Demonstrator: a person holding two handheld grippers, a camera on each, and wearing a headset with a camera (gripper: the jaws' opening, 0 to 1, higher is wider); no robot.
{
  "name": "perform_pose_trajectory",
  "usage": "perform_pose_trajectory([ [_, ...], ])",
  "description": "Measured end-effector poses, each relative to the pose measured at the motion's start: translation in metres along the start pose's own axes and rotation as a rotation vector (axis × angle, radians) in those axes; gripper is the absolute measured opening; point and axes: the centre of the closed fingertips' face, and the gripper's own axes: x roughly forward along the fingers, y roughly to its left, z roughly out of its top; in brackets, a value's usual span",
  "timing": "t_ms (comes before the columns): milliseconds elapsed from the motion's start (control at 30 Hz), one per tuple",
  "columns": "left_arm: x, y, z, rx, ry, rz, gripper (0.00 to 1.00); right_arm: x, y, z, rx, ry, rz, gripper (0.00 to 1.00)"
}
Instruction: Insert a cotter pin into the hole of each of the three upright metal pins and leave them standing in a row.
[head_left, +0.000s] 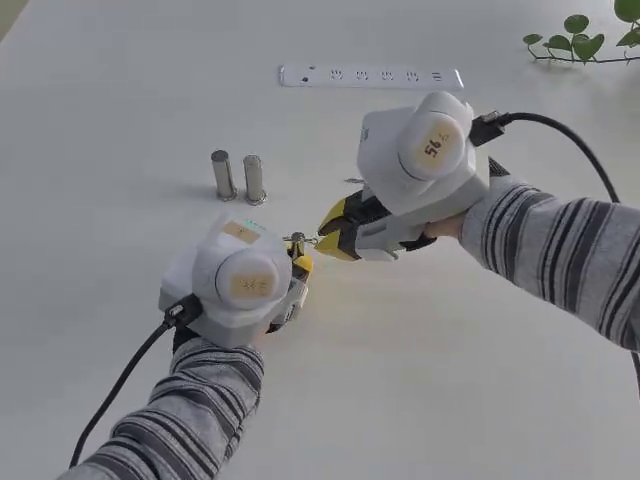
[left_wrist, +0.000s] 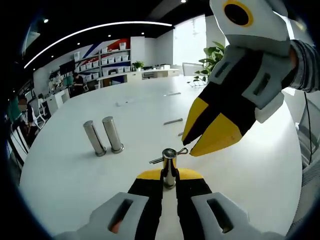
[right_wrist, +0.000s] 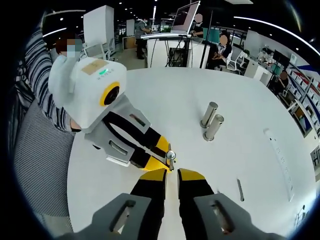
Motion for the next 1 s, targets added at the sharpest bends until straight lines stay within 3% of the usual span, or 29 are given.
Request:
perform_pose_trajectory([
  [667,-0.001,0.001,-0.001,-0.028,0.0,0.021,0.05,0.002,0.0,0.004,0.033,-0.014,-0.007,0.0],
  [767,-0.001,0.001,-0.001,-0.032,-0.001,0.022,0.05,0.0,-0.003,0.001,0.086,-0.019,-0.027,0.0],
  [867,-0.001,0.001,-0.001,-0.03,0.0,0.022,0.05,-0.001,-0.002,0.003,0.187,-0.07,-0.026,0.01],
  [1000,-0.001,0.0,-0.001,-0.028,0.0,0.018,0.05,-0.006,-0.009,0.0,0.254,-0.106,-0.04,0.07],
])
